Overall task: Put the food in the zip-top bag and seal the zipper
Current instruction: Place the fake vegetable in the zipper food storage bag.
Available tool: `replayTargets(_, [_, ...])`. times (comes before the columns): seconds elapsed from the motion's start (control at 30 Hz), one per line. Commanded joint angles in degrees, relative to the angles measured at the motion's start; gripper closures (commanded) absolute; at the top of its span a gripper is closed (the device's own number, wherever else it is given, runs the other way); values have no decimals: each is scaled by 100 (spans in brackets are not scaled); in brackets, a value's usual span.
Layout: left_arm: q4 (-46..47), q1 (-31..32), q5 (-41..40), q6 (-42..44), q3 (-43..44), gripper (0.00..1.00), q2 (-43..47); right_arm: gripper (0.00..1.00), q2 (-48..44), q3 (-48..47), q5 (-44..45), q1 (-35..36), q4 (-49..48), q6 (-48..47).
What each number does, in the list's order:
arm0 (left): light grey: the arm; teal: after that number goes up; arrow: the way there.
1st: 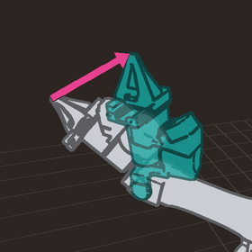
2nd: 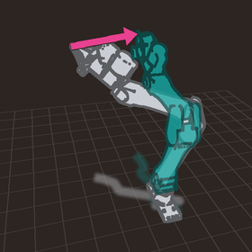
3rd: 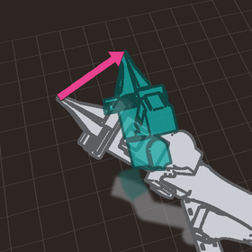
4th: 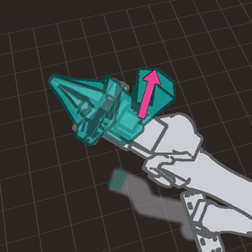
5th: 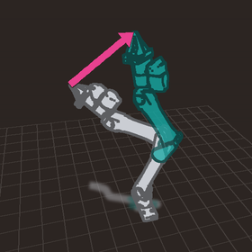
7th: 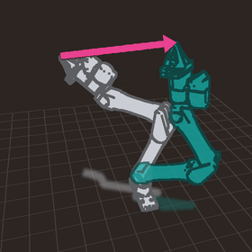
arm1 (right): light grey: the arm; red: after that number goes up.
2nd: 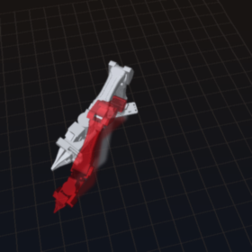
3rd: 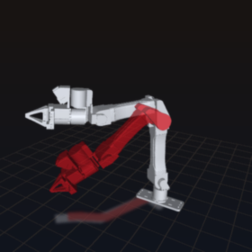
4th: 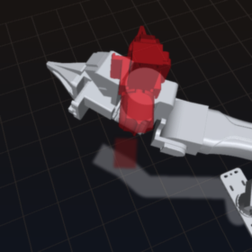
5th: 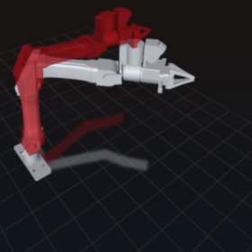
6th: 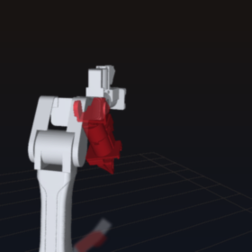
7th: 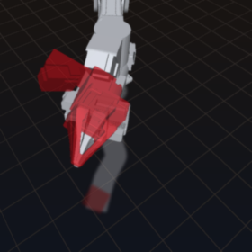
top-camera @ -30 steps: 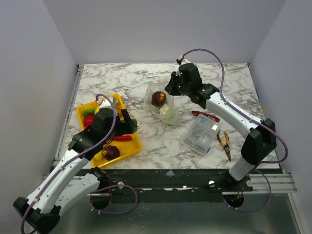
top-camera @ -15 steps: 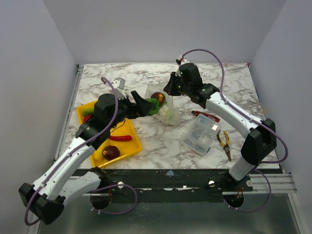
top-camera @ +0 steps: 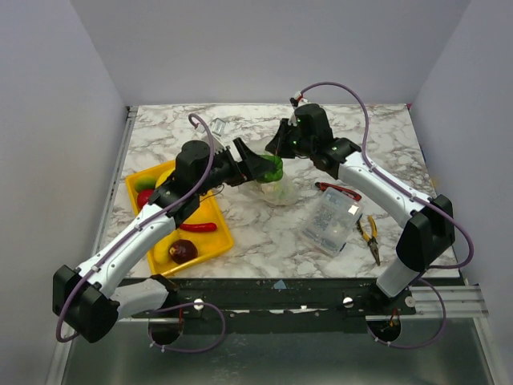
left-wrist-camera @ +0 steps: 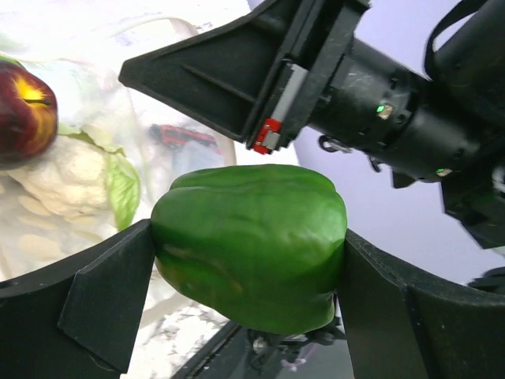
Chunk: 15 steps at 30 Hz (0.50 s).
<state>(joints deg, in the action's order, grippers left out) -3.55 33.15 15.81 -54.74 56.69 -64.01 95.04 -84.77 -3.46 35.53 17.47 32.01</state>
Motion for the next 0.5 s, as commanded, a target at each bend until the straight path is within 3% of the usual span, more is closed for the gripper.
replayTargets(0.0, [-42,33,-177,1281,53,39,-106,99,-214,112,-254,-20,-249,188])
replayTargets(0.13, [-318,12,-302,2025,173,34,-206,100,-376,237,-315,-22,-422,199])
replayTargets(0.47, [-505,16,-165,2036,274,29,-703,99,-592,564,-444,-23,-952,455])
